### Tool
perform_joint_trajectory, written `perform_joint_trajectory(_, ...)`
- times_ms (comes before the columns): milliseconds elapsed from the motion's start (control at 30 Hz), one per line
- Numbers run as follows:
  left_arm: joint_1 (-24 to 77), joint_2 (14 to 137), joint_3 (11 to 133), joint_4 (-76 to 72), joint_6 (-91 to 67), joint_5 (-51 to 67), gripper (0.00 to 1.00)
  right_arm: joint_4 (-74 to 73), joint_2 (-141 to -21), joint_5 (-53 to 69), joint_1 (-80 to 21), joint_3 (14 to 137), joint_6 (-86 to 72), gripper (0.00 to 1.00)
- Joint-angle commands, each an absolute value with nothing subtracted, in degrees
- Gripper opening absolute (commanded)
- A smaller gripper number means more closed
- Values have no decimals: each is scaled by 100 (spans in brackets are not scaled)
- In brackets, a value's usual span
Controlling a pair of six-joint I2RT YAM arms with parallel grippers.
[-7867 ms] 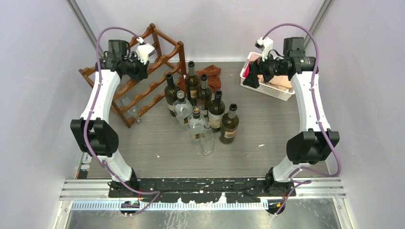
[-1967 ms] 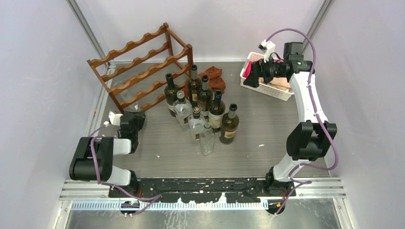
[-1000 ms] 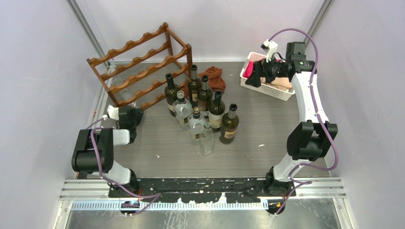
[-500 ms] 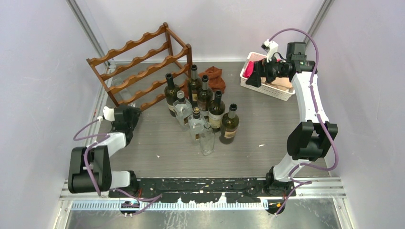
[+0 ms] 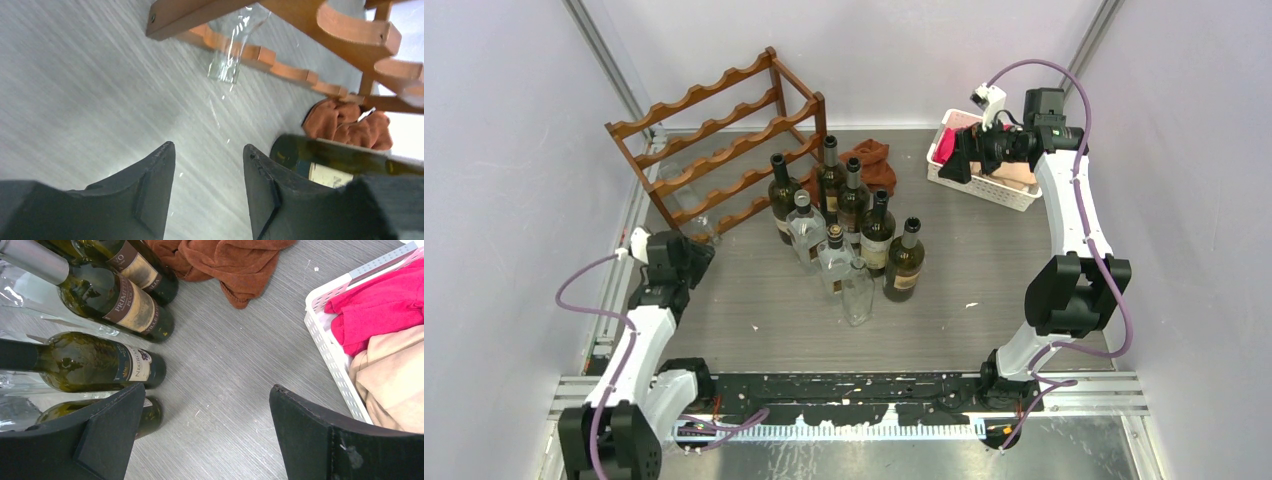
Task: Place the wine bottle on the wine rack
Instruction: Adjust the wine bottle in the wine rack, then pick up the wine bottle from the center of the board.
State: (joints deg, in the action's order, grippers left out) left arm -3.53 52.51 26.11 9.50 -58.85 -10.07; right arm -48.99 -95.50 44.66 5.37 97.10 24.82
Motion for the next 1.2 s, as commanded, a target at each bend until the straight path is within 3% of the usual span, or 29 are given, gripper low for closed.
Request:
perform_joint_trajectory(0,-396,4775,3699,2880,-4654,-649,52,-4889,-9359,4572,554,9947,2662,100)
perform_joint_trajectory(267,-396,5037,6023,4326,-3234,1471,62,-5132,-9302,4517,554,10190,2968,100)
perform_joint_trajectory(500,-396,5576,7431,3298,-2414,2627,83,-4898,-9229,4987,554,10240,2628,100)
perform_joint_trajectory(733,-74,6717,8681,3026,-2030,3617,81,-5166,-9137,5458,528,10560,2672,100)
perform_joint_trajectory(833,531,6866,8754,2903,-1435,3529,80,-5660,-9125,5636,491,10761,3005,100)
perform_joint_trajectory(1000,764,6711,7762,1418,-1799,3887,79,-7116,-8831,5896,131,10835,4845,100)
perform_joint_trajectory(1167,765,6624,7563,1222,-1852,3712,79,-6144,-8063,5693,-365,10129,4583,100)
